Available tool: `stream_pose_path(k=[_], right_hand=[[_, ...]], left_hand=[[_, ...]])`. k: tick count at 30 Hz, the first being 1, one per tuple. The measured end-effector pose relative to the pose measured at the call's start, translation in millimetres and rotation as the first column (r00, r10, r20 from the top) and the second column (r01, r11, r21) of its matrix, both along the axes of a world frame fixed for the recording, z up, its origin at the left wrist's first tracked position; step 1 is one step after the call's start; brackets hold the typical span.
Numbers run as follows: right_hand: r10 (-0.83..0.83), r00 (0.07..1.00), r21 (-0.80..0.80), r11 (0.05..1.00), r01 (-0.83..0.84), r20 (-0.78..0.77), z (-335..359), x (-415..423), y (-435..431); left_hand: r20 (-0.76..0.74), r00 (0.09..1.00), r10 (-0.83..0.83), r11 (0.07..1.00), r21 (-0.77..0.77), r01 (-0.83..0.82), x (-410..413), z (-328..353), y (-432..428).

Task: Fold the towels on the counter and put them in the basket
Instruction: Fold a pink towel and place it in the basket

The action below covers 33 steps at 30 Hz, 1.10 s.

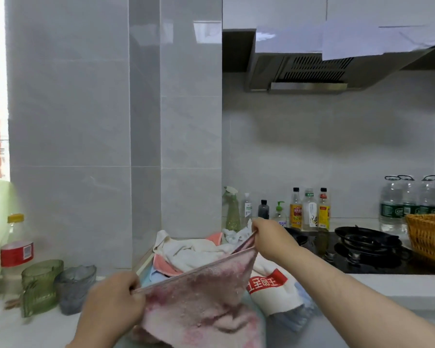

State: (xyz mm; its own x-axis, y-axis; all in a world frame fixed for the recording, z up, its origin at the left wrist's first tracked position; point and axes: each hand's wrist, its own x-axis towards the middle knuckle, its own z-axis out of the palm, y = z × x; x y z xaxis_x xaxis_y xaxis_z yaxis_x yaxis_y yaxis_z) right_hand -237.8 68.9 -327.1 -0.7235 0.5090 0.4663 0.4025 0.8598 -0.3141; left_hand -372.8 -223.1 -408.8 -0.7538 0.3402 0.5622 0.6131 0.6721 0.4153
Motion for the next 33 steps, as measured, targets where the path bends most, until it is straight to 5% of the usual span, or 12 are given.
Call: stream_pose_path(k=[8,18,24,29,33], right_hand=[[0.087,0.996,-0.064,0.994,-0.085,0.029,53.5,28.4,-19.2],[0.331,0.939,-0.169,0.924,-0.343,-0.093,107.5,74.8,-33.5],[0.299,0.934,-0.133,0.935,-0.327,-0.195,115.5,85.2,-42.5],[0.25,0.881,-0.225,0.906,-0.36,-0.401,115.7,94.7,-44.6],[0.236,0.821,-0.335,0.828,-0.45,-0.52,118.1,99.8,-45.9]], left_hand=[[-0.201,0.974,0.103,0.995,0.035,-0.098,-2.9,114.0,-15.2],[-0.075,0.996,0.044,0.965,0.262,-0.023,0.8,185.9,-33.3],[0.099,0.975,-0.198,0.839,0.532,0.116,16.7,197.2,-36.9],[-0.106,0.987,-0.117,0.886,0.438,0.152,28.3,196.4,-50.0],[-0.152,0.953,-0.262,0.78,0.548,0.301,42.7,199.6,-53.2]])
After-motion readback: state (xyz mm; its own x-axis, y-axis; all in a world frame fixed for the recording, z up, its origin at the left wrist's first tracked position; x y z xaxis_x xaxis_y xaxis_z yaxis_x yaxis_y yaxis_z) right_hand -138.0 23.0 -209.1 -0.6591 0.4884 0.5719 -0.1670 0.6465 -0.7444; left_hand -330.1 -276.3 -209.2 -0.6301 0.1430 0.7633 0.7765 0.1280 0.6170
